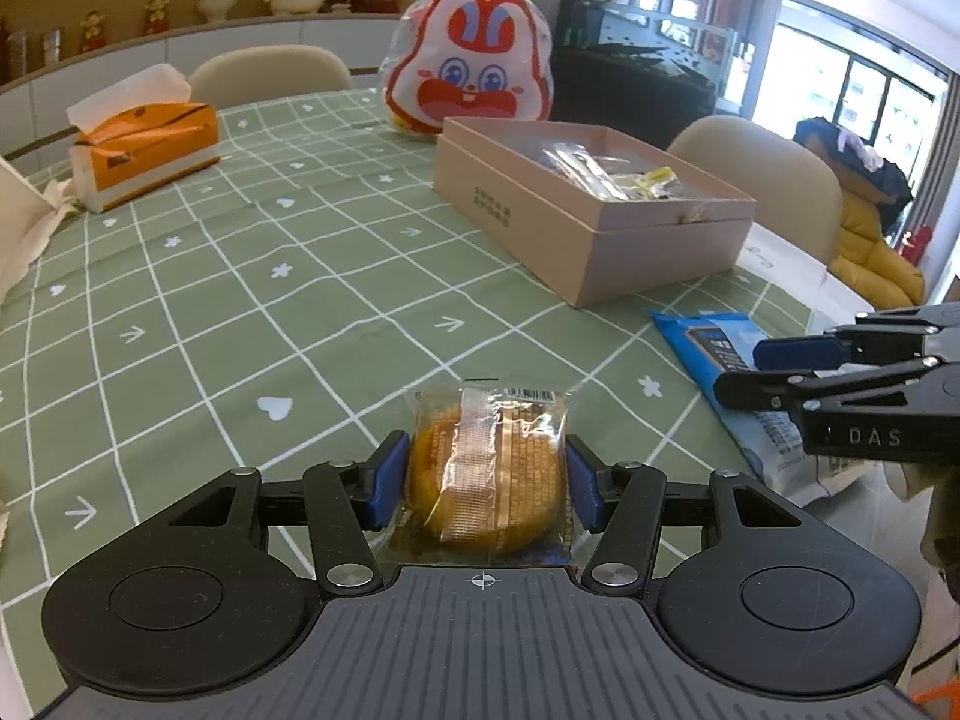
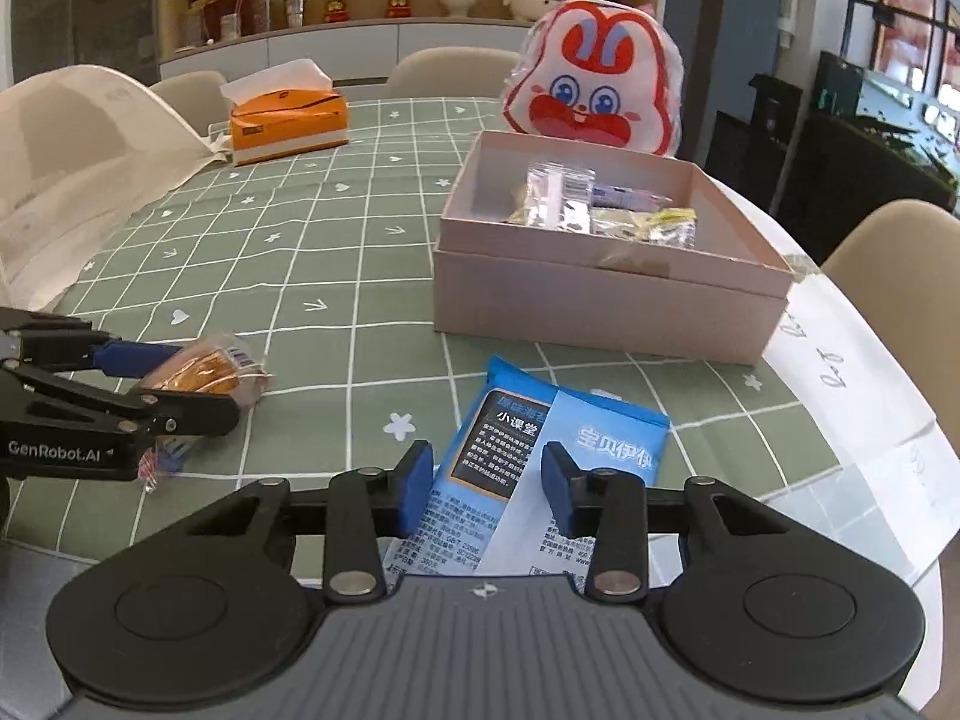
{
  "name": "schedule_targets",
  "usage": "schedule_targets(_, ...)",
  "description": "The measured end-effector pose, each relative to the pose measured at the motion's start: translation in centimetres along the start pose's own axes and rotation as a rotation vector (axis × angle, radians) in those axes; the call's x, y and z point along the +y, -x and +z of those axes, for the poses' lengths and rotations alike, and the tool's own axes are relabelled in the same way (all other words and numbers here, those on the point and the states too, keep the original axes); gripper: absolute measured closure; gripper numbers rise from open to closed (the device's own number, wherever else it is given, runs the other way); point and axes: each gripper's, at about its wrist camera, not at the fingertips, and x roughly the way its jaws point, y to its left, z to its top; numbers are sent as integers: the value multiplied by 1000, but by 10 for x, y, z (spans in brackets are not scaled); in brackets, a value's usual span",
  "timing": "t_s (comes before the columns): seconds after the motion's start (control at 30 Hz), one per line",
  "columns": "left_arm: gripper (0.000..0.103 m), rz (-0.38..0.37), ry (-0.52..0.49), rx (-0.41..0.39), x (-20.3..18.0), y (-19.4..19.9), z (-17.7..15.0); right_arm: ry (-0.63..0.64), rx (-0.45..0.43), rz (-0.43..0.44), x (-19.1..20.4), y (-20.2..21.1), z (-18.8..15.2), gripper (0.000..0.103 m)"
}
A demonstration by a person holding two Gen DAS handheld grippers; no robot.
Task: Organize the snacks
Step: 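Lift and hold both packets above the table, then carry both packets over the pink box and open both grippers to drop them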
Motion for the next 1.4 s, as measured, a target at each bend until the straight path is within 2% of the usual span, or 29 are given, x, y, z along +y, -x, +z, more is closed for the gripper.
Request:
schedule_targets(0.07,43,-2,-12,-1,-3,0,-1,-12,-7,-15,-3,0,-2,60)
schedule_targets(0.13,43,-4,-11,-2,-2,0,-2,-48,-3,-20,-7,-1,-3,44)
schedule_targets(0.17,43,-6,-8,-1,-2,1,-2,-73,0,-18,-10,-2,-4,26)
schedule_targets(0.2,43,-7,-5,-1,-1,0,-1,-99,1,-18,-12,-2,-5,19)
schedule_targets(0.33,43,-3,-13,-3,-3,0,-2,-152,3,-48,-10,-3,-6,17)
schedule_targets(0.4,43,0,-18,-4,-3,0,-2,-164,14,-61,-5,-5,-5,13)
schedule_targets(0.6,43,0,-20,-5,-4,0,-2,-139,-6,-177,2,-4,-3,13)
schedule_targets(0.73,43,1,-22,-5,-5,-1,-2,-155,26,-226,-10,-6,-9,13)
schedule_targets(0.8,43,1,-23,-6,-5,-1,-3,-203,23,-209,-21,-6,-14,9)
schedule_targets(0.9,43,0,-22,-6,-4,-1,-2,-295,18,-129,-36,-5,-21,4)
schedule_targets(0.97,43,0,-20,-6,-4,-1,-2,-290,16,-130,-33,-5,-23,4)
schedule_targets(1.07,43,6,-25,-8,-6,-1,-3,-209,30,-132,-22,-12,-20,4)
schedule_targets(1.13,43,10,-29,-8,-6,-1,-3,-184,35,-120,-19,-14,-18,6)
schedule_targets(1.2,43,12,-23,-8,-7,0,-3,-153,35,-88,-20,-12,-16,19)
schedule_targets(1.27,43,5,-17,-6,-8,2,-4,-128,37,-66,-22,-5,-15,21)
schedule_targets(1.4,43,-15,-15,-6,-14,10,-5,-84,-18,-39,-30,16,-17,22)
